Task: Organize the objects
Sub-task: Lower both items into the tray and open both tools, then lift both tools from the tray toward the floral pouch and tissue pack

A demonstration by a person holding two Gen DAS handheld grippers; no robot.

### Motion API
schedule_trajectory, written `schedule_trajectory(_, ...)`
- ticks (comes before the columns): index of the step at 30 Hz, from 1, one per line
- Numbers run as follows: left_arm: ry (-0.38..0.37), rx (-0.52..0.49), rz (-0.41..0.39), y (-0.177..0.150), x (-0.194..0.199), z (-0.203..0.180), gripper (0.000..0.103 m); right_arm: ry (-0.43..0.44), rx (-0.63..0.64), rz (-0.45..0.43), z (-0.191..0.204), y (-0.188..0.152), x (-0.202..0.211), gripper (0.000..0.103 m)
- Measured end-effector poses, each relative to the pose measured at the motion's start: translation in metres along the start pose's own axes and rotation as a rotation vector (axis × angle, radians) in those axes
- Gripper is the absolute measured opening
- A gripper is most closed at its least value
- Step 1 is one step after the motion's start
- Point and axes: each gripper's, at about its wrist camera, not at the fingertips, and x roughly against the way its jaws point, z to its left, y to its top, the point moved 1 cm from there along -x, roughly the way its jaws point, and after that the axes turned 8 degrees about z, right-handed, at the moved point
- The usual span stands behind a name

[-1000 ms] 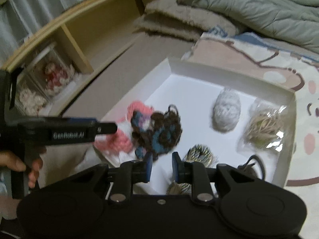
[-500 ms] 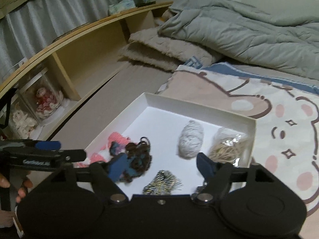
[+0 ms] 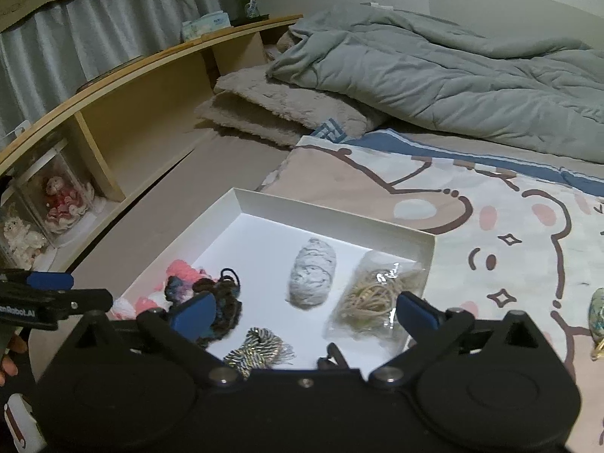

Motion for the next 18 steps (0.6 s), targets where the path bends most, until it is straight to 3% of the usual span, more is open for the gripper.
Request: schedule_trajectory(18, 0.004, -0.043, -0.020, 0.017, -0.004, -0.046, 0.103, -0.078, -0.021, -0.028, -0.047, 0.006, 0.024, 0.103)
